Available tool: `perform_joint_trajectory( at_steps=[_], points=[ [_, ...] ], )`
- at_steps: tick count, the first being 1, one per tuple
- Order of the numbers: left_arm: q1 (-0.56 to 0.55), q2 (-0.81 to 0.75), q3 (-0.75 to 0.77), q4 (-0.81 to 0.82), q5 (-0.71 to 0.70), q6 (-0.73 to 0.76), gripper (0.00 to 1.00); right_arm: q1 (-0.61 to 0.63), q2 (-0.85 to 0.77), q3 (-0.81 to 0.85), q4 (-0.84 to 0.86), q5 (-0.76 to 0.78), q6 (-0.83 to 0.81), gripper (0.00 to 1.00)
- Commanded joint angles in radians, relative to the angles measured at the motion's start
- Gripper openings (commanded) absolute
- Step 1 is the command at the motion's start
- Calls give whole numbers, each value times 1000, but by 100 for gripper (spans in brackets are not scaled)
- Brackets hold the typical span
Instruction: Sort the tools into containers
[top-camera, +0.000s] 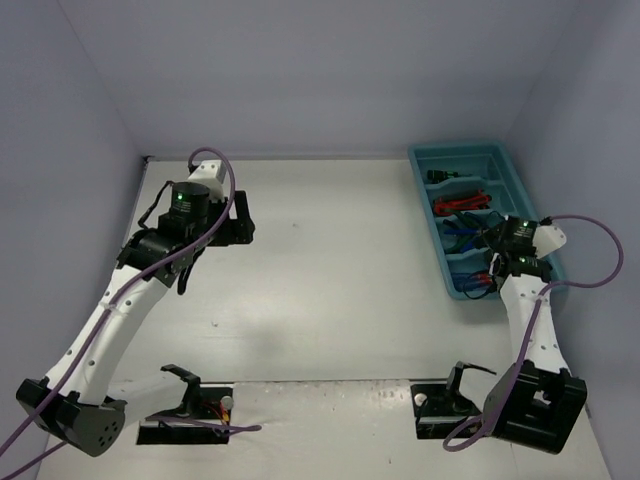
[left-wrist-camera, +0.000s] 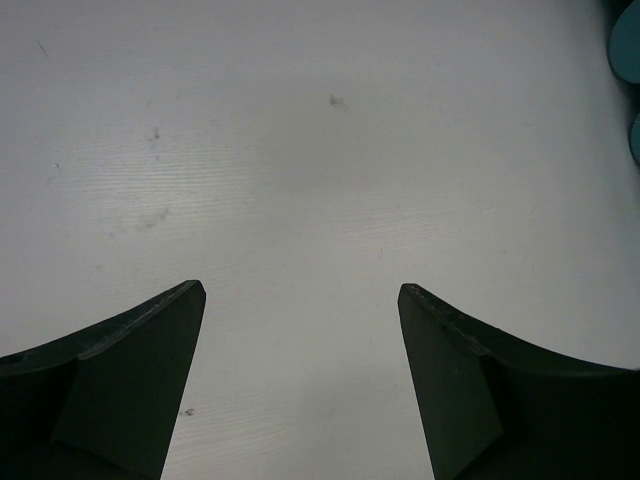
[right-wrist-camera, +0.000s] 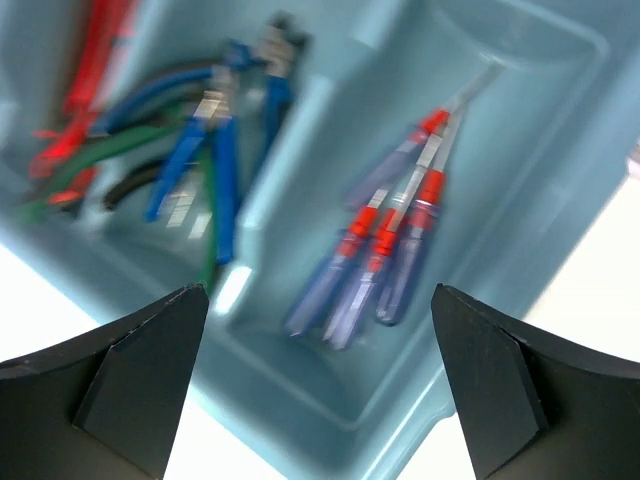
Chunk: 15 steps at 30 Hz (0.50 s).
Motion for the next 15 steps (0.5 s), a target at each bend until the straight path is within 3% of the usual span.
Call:
perform_joint_trajectory(
  at_steps=[1,10,15],
  points=[
    [4,-67,42,-4,-5,23,76,14,-97,88,22,-110,-103,93],
    [5,-151,98,-85,-135,114,80,127,-418,111,11,-208,-272,100],
    [6,-221,62,-99,-197,120,84,152,-561,160,-79,-207,-344,100]
  ],
)
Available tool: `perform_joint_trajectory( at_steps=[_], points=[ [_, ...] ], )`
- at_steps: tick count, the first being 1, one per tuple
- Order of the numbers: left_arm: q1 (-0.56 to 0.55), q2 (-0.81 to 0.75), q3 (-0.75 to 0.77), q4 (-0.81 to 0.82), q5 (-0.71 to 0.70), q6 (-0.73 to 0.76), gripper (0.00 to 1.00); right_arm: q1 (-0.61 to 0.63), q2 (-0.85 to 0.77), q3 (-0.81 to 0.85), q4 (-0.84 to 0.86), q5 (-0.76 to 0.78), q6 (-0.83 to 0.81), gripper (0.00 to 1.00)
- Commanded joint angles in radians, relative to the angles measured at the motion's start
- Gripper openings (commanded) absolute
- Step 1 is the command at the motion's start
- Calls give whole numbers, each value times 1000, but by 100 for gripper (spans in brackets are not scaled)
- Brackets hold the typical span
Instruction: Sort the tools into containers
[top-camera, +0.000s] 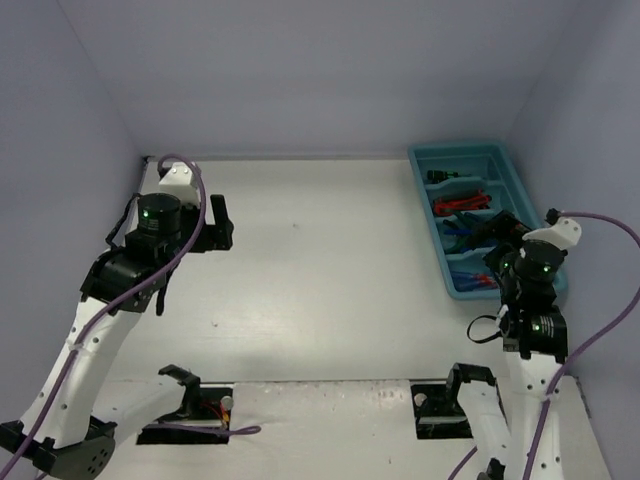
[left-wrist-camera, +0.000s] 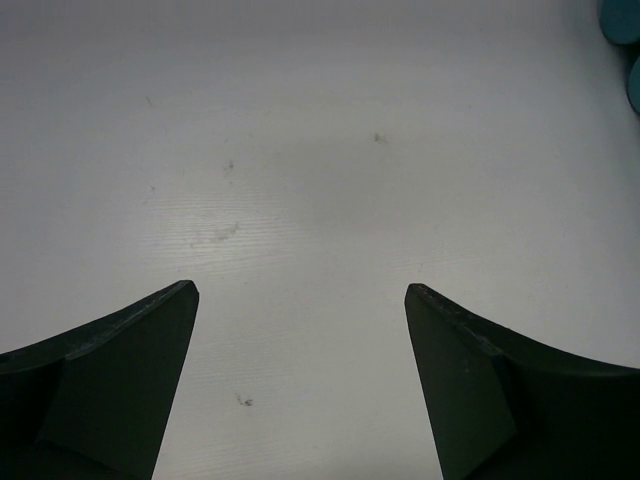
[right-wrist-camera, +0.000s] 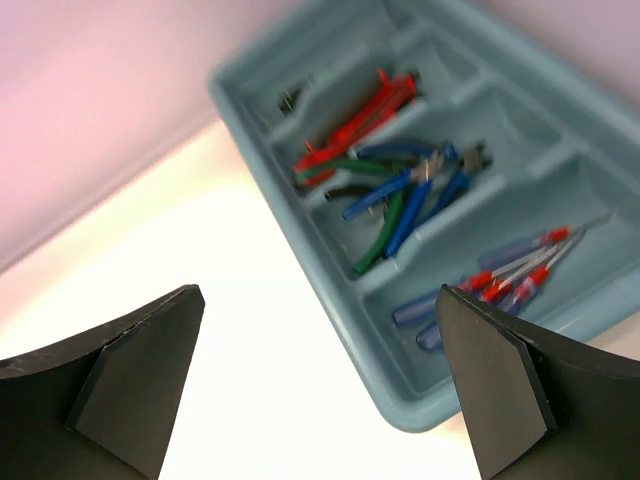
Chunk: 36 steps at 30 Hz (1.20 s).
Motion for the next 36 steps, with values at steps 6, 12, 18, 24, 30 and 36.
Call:
perform_joint_trajectory(
  at_steps=[6,12,18,24,30,36],
  points=[
    [5,-175,-60,-49,-184,41,91,72,-221,98,-128,14,-125,100],
    [5,-316,-141,-125,-262,78,94,152,-308,116,-197,21,-114,100],
    [5,-394,-150,-159,-303,77,96,225,-369,153,-303,61,-109,100],
    [5,-398,-155,-197,-283,34,96,257,-439,172,-355,117,-95,100],
    [5,-417,-169,-227,-265,-32,96,290,-473,187,-390,150,-82,100],
    [5,-432,-175,-227,-277,-42,96,300,-496,179,-403,151,-81,100]
  ],
)
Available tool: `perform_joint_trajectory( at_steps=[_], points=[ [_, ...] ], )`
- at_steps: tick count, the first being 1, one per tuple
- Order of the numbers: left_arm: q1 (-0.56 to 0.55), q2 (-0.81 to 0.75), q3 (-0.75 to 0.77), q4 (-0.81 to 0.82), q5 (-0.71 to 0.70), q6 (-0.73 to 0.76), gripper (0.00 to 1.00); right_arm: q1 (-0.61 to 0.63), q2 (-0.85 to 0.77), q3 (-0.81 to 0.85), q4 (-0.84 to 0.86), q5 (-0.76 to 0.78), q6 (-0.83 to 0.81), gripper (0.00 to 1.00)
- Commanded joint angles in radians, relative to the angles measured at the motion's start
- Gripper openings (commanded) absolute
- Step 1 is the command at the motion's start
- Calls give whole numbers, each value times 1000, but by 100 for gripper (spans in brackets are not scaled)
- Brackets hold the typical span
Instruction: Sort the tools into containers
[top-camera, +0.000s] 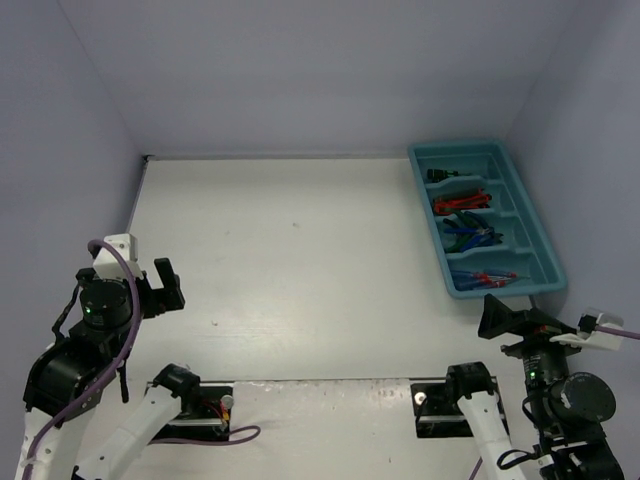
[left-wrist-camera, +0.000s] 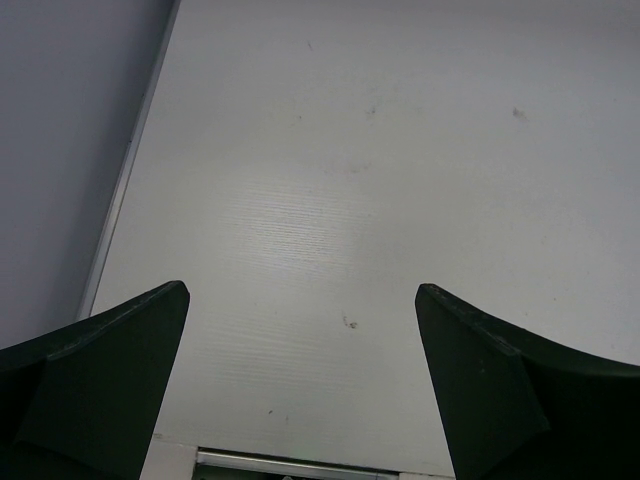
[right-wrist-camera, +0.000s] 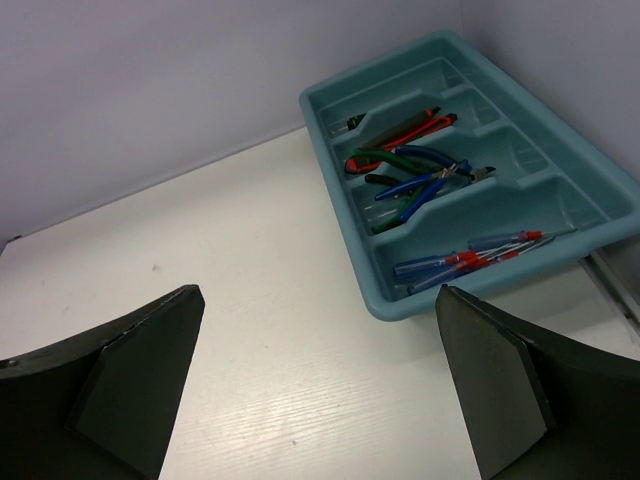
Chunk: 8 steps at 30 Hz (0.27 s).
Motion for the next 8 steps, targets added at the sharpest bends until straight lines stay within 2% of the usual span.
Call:
perform_joint_trajectory(
  at_steps=[1,8],
  points=[
    [5,5,6,23,-10,-30,96,15,0,10,31,31,8,100],
    [5,25,5,24,-3,-33,96,17,14,13,27,32,8,100]
  ],
)
